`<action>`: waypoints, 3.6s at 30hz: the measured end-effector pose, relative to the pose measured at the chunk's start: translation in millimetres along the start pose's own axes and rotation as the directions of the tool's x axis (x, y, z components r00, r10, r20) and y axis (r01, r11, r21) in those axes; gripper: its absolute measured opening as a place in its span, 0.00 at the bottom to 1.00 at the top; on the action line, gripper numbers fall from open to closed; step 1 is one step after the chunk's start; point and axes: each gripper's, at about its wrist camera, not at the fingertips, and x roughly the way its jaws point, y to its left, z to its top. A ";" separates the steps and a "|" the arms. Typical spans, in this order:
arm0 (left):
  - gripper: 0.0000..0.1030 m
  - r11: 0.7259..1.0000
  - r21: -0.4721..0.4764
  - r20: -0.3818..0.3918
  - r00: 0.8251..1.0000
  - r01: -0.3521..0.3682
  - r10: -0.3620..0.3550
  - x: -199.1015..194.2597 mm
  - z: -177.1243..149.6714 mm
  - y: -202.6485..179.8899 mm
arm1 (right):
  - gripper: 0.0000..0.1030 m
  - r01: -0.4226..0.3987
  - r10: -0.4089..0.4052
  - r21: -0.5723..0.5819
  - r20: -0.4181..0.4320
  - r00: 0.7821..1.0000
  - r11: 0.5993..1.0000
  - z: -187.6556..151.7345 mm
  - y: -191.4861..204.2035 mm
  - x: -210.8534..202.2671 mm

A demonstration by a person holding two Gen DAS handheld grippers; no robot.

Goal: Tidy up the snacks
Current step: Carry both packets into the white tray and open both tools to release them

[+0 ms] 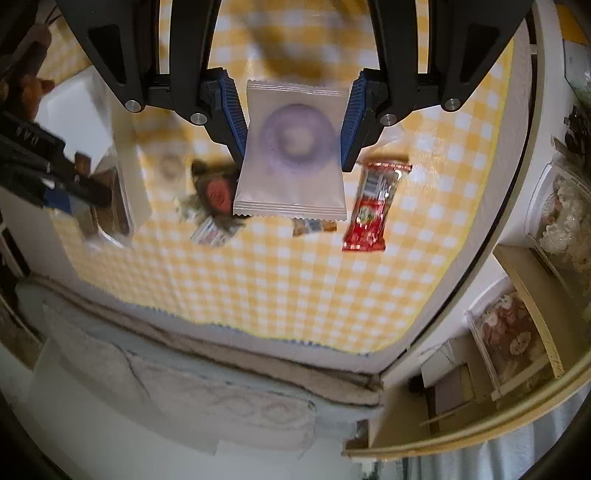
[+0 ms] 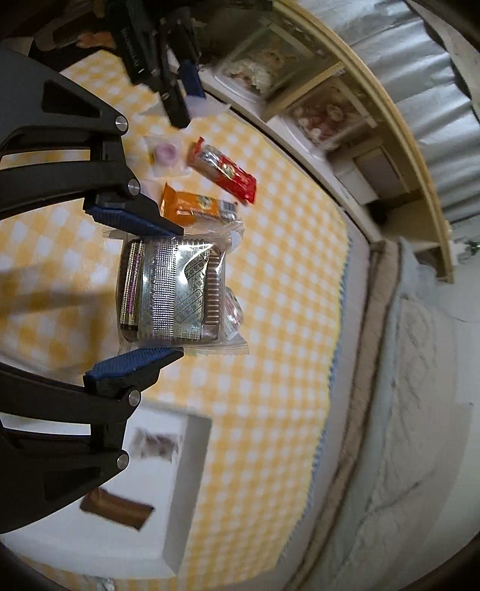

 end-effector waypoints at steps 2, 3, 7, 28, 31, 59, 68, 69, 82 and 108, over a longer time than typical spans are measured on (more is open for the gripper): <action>0.46 1.000 0.001 0.029 1.000 -0.004 0.004 -9.4 -0.8 -5.9 | 0.56 0.021 -0.021 -0.009 0.016 1.000 1.000 -1.7 -4.8 -8.8; 0.46 1.000 0.004 0.039 0.999 -0.004 0.004 -12.3 -1.4 -9.4 | 0.56 0.024 -0.024 -0.006 0.020 1.000 1.000 -2.6 -7.8 -11.8; 0.46 0.999 0.041 0.067 0.998 -0.013 0.010 -19.2 -4.8 -27.8 | 0.56 0.043 -0.045 0.032 0.050 0.998 0.999 -6.9 -26.9 -29.0; 0.46 0.976 0.165 0.028 0.988 0.143 -0.149 18.2 7.3 -142.9 | 0.56 0.170 -0.181 0.203 0.037 0.983 0.964 -44.4 -134.9 -76.8; 0.46 0.971 0.174 0.015 0.985 0.165 -0.170 27.3 8.5 -158.2 | 0.56 0.185 -0.198 0.222 0.035 0.980 0.957 -48.1 -148.8 -80.6; 0.46 0.956 0.178 -0.275 0.944 0.234 -0.180 189.0 22.1 -285.2 | 0.56 0.385 -0.368 0.279 -0.115 0.923 0.879 -73.8 -296.4 -54.3; 0.48 0.952 0.102 -0.321 0.916 0.288 -0.243 215.9 24.6 -271.9 | 0.56 0.408 -0.385 0.235 -0.136 0.913 0.882 -62.2 -305.2 -29.5; 0.55 0.952 0.100 -0.315 0.917 0.289 -0.245 216.4 25.0 -270.5 | 0.56 0.414 -0.391 0.227 -0.141 0.909 0.881 -61.9 -305.4 -26.2; 0.96 0.937 0.210 -0.262 0.939 0.280 -0.222 195.1 23.4 -271.9 | 0.58 0.412 -0.379 0.233 -0.177 0.909 0.881 -57.4 -315.6 -8.0; 1.00 0.920 0.266 -0.224 0.947 0.287 -0.231 145.5 14.5 -271.5 | 1.00 0.395 -0.375 0.324 -0.126 0.918 0.860 -77.3 -287.1 -70.8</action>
